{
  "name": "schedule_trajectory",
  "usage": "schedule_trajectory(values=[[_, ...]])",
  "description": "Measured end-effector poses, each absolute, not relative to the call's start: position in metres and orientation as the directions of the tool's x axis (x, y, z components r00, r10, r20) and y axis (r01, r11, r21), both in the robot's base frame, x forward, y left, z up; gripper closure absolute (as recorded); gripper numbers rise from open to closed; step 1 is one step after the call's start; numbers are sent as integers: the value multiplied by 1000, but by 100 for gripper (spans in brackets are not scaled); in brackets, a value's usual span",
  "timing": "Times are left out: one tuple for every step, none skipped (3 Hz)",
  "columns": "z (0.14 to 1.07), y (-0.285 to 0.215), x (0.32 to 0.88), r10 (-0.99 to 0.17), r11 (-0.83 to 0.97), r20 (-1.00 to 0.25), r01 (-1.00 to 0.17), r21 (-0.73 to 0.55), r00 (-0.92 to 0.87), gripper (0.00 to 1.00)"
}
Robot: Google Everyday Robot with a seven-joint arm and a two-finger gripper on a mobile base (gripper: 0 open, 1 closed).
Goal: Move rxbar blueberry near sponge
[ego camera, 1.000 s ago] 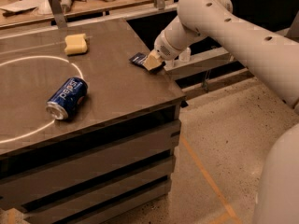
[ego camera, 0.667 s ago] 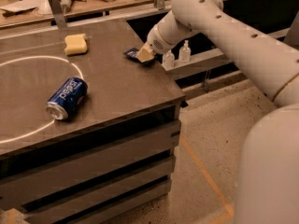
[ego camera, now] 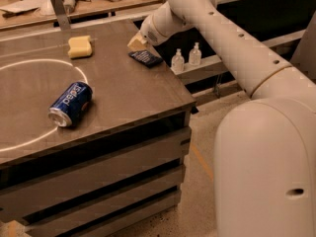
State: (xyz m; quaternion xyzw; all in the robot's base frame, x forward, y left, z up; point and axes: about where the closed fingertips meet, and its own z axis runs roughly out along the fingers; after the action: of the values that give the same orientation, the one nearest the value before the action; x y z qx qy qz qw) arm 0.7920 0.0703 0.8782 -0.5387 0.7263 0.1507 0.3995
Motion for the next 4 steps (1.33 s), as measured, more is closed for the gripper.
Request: schedule_trajectory(values=[[875,88,806,-647,355,-759,-911,-212,-75,100],[879,87,816,-660,401,-745,-884,-238,-99,83],[884,70,817,-658,499,-731,-831,-246,-180,60],[883,50,813,-638,592,-719,-773,-228,-277,36]])
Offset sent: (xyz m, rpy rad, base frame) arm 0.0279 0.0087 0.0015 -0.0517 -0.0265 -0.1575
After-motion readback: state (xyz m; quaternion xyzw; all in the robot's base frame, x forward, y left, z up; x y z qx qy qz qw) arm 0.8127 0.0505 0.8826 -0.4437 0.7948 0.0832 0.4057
